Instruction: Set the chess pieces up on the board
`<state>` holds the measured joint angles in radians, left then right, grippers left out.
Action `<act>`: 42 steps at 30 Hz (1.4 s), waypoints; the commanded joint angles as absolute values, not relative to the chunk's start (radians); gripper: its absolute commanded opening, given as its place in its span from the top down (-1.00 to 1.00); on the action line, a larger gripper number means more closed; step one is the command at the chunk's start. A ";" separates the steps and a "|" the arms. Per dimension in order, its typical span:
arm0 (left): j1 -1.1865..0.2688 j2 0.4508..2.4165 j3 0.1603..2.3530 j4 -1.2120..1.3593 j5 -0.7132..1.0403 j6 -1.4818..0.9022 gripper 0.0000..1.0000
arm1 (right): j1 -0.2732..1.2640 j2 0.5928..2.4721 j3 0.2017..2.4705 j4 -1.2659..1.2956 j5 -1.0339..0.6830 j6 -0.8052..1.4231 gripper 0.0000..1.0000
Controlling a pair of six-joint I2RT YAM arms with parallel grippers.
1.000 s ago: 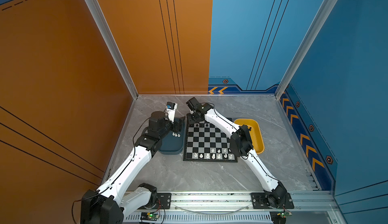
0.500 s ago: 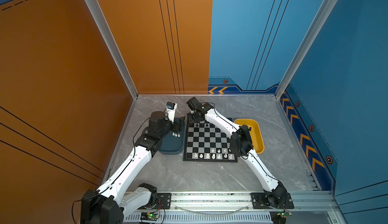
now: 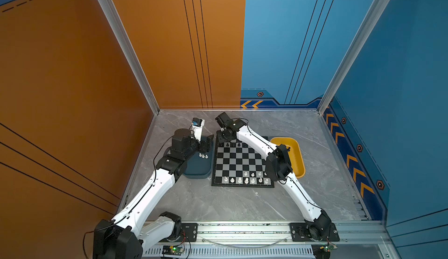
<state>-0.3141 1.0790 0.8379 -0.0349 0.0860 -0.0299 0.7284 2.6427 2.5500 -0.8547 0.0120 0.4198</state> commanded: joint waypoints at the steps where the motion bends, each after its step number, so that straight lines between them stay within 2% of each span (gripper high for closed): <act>1: -0.310 1.065 0.822 -0.029 0.077 -0.016 -0.46 | 0.730 2.644 2.582 -0.896 0.032 0.423 1.00; 17: -0.310 1.060 0.817 -0.028 0.077 -0.017 -0.46 | 0.732 2.649 2.583 -0.912 0.027 0.423 1.00; 28: -0.310 1.058 0.815 -0.028 0.075 -0.016 -0.46 | 0.732 2.654 2.583 -0.902 0.014 0.431 0.85; 42: -0.311 1.060 0.813 -0.029 0.069 -0.014 -0.46 | 0.730 2.658 2.583 -0.882 -0.007 0.443 0.55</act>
